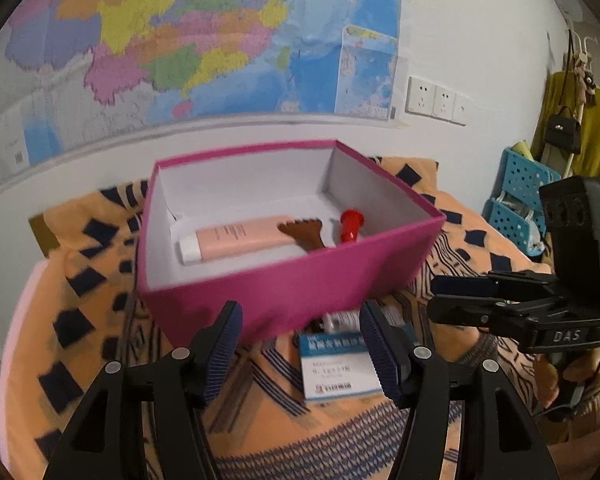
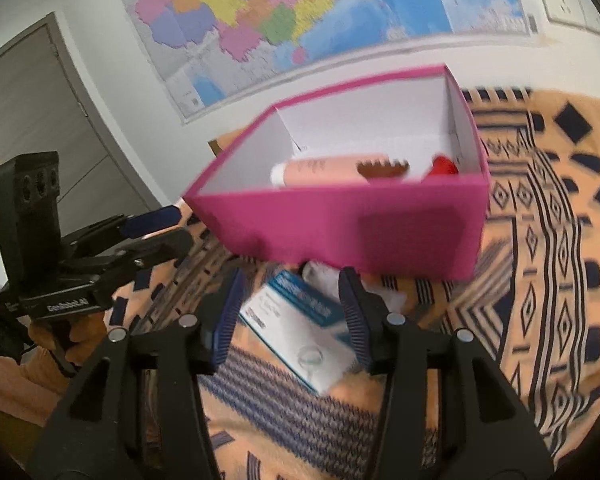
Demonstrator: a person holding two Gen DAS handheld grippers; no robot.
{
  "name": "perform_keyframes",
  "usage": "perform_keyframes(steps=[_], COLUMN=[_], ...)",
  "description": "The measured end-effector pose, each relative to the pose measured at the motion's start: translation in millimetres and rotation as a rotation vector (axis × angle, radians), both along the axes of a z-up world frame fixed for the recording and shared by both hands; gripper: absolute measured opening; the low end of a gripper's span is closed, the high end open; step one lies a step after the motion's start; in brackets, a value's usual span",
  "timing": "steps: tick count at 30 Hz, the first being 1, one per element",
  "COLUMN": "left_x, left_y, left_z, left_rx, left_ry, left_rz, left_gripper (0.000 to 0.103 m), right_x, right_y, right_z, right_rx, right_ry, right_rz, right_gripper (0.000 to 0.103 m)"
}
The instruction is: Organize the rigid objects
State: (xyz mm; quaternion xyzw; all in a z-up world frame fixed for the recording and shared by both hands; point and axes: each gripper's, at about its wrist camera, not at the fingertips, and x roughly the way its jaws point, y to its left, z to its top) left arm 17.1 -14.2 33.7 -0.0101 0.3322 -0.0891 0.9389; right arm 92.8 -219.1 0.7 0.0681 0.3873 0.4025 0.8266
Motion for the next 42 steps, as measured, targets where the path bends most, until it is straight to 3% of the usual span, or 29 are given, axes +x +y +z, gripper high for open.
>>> perform_keyframes(steps=[12,25,32,42], left_x=[2.5,24.2,14.4,-3.3], left_y=[-4.3,-14.7,-15.3,-5.6], left_z=[-48.0,-74.9,-77.4,-68.9], left_rx=[-0.058,-0.104,-0.116,-0.062], left_ry=[0.143,0.235,0.248,0.238], left_rz=[-0.002,-0.037,-0.060,-0.100], left_gripper=[0.062,0.059,0.059,0.061], right_x=[1.9,7.4,-2.6,-17.4], right_y=[-22.3,-5.7,5.4,7.9], right_z=[-39.3,-56.1,-57.6,-48.5], right_rx=[-0.038,-0.026,-0.054,-0.067], right_ry=[0.123,0.180,0.171,0.162], right_rz=[-0.080,-0.040,0.002,0.095], right_gripper=[0.051,0.051,0.050,0.050])
